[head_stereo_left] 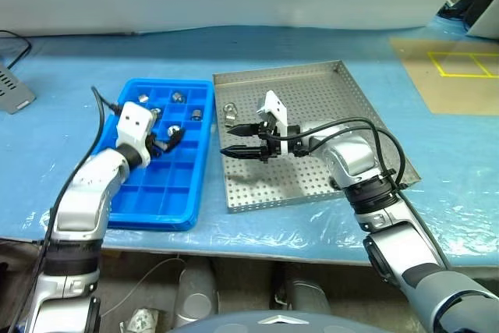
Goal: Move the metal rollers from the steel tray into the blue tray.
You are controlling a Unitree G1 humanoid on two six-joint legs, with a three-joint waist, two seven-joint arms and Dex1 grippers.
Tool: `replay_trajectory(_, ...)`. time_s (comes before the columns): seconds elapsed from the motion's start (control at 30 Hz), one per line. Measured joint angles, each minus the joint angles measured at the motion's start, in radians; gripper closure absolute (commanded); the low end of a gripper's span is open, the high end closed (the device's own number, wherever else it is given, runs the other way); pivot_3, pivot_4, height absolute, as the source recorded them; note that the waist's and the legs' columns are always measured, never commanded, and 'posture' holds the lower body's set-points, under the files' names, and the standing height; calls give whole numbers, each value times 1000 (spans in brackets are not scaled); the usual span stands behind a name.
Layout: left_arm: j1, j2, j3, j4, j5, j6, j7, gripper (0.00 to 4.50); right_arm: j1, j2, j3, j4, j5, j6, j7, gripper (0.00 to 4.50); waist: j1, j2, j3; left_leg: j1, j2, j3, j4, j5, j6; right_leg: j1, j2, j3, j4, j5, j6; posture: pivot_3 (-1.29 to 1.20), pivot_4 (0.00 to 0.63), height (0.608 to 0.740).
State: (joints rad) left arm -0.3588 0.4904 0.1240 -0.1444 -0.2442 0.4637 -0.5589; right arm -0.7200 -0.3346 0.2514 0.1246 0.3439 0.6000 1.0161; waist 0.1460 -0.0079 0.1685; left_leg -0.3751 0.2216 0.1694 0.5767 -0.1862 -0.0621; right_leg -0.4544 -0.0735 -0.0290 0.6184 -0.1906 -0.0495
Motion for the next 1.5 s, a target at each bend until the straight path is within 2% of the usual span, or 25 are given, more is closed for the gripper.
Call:
replay_trajectory(0.17,-112,-23,-106,57,-35,-14,-132,754,36,-31,-72,-72,20,49,-60,1241,-36,0,0,0,0,1,0,0,0,0,0,1,0,0,0,-78,150,740)
replay_trajectory(0.33,-201,-52,-249,236,20,-120,-255,754,119,-112,-206,-233,72,131,-143,1241,-65,0,0,1,-1,2,0,0,1,0,0,3,-1,0,1,-230,150,740)
replay_trajectory(0.6,-358,-234,-360,547,41,-276,-432,754,385,-219,-431,-542,173,303,-292,1241,-120,1,0,3,-3,4,0,0,3,3,1,6,-5,2,3,-458,150,740)
replay_trajectory(0.73,-394,-317,-407,689,60,-394,-534,754,461,-225,-493,-658,223,374,-365,1241,-166,1,-1,5,-3,5,-1,-2,6,11,1,6,-13,3,5,-508,150,740)
replay_trajectory(0.87,-447,-367,-441,848,107,-506,-613,754,509,-224,-519,-735,258,421,-432,1241,-188,1,-1,6,-4,6,0,-6,12,13,0,6,-15,0,12,-543,150,740)
replay_trajectory(1.03,-504,-434,-442,984,138,-583,-640,754,541,-223,-522,-764,285,438,-489,1241,-191,1,-1,6,-5,5,0,-8,15,14,0,6,-18,0,12,-572,150,740)
replay_trajectory(1.13,-530,-470,-436,1056,157,-619,-623,754,548,-223,-522,-766,289,437,-512,1241,-193,2,-1,6,-5,5,0,-8,16,15,0,6,-20,3,8,-586,150,740)
replay_trajectory(1.5,-570,-547,-416,1242,268,-721,-461,754,607,-243,-522,-775,289,433,-557,1241,-220,4,-2,5,-10,5,0,-13,30,22,-3,7,-35,6,10,-618,150,740)
